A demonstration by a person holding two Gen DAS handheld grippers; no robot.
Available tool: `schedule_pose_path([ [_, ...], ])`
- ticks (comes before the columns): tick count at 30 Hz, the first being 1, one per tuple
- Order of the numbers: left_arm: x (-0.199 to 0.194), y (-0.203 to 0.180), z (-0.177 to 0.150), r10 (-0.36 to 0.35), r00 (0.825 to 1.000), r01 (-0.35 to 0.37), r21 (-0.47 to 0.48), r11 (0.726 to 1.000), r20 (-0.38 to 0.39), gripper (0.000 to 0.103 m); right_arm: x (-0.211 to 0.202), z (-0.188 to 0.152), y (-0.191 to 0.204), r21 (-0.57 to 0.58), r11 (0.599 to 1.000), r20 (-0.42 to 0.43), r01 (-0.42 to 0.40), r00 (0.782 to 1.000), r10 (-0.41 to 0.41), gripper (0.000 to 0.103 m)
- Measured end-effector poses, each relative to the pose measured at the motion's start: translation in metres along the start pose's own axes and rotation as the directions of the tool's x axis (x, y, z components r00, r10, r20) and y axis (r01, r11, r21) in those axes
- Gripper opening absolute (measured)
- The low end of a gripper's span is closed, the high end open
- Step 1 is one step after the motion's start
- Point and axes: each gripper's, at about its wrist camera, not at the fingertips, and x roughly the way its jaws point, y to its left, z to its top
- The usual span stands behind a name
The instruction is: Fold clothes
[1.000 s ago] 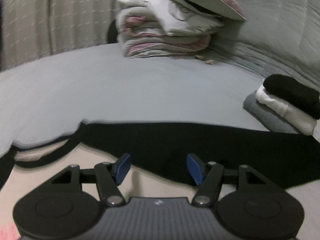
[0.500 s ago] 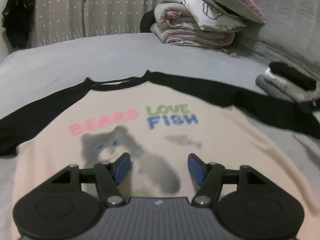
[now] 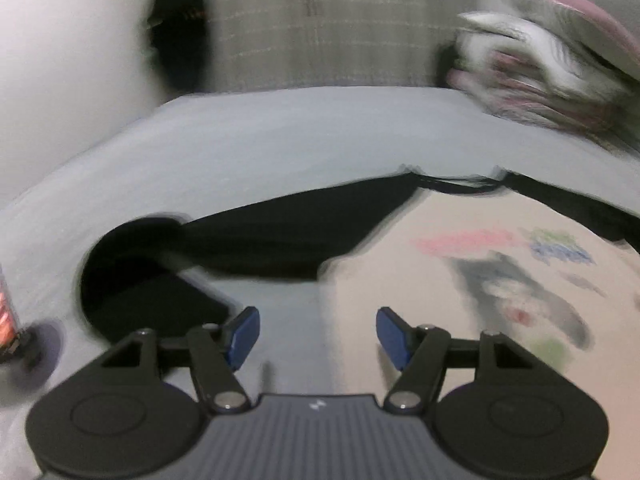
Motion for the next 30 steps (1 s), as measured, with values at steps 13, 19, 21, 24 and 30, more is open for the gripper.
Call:
schedule_pose_path([
  [13,0.046,0.089,0.022,0.338,0.935,-0.354,-0.322,0.878,-0.107,0.066,0.115,0.051,0.136,-0.066,0.934,0.015,-0.35,0.936,0.352,0.057],
  [19,0.067,0.102,0.018,0.364,0.916,-0.4,-0.377,0.835,-0.167,0.065,0.165,0.048,0.165,-0.033,0.887,-0.02,-0.46,0.888,0.459,0.058],
  [21,0.069,0.103,0.013,0.374,0.916,-0.401,-0.389,0.829,-0.147,0.064,0.179,0.039,0.165,-0.016,0.88,-0.045,-0.475,0.88,0.473,0.058],
  [24,0.071,0.105,0.007,0.392,0.913,-0.402,-0.407,0.82,-0.113,0.045,0.185,0.029,0.164,-0.028,0.882,-0.06,-0.471,0.881,0.469,0.058],
  [30,0.077,0.087,0.006,0.434,0.9,-0.417,-0.329,0.847,-0.022,0.008,0.18,0.03,0.137,0.055,0.836,-0.016,-0.546,0.836,0.548,0.063],
])
